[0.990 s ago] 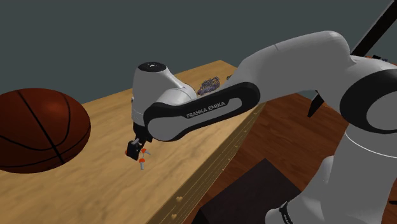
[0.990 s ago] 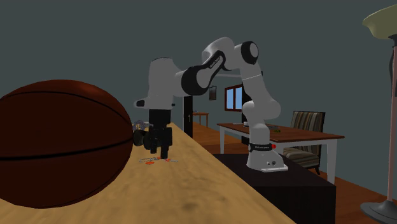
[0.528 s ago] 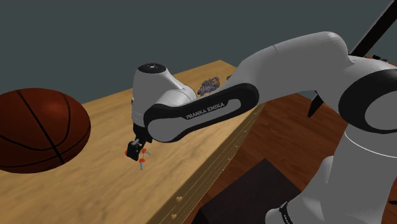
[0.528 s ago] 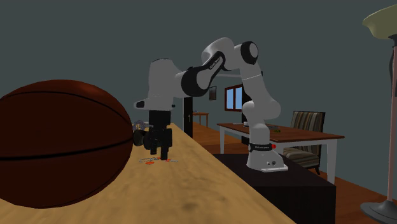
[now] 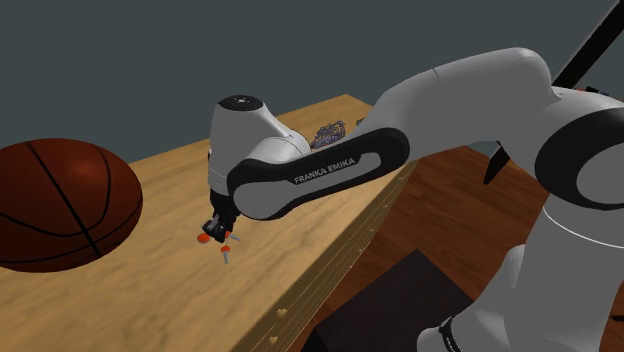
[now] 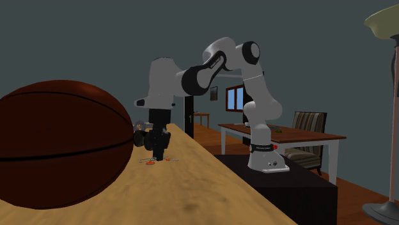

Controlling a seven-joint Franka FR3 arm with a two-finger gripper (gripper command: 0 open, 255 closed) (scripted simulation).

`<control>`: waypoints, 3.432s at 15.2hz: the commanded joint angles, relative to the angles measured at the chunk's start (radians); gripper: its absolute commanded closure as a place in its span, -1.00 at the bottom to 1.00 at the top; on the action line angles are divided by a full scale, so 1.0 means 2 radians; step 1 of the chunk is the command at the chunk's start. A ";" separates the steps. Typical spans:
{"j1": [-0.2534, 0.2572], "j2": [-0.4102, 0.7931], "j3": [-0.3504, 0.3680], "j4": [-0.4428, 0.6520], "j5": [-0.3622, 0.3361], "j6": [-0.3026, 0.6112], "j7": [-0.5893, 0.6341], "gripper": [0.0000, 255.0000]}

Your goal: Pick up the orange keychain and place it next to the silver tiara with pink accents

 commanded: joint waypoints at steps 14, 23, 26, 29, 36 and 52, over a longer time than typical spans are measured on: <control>-0.003 -0.033 0.007 0.032 0.015 -0.069 -0.009 1.00; -0.004 -0.053 0.009 0.068 0.023 -0.124 -0.012 1.00; -0.005 -0.058 0.010 0.082 0.025 -0.143 -0.013 1.00; -0.005 -0.062 0.010 0.097 0.026 -0.162 -0.013 1.00; -0.027 -0.098 -0.001 0.077 0.042 -0.177 -0.050 1.00; -0.124 -0.198 -0.093 -0.040 0.077 -0.169 -0.250 1.00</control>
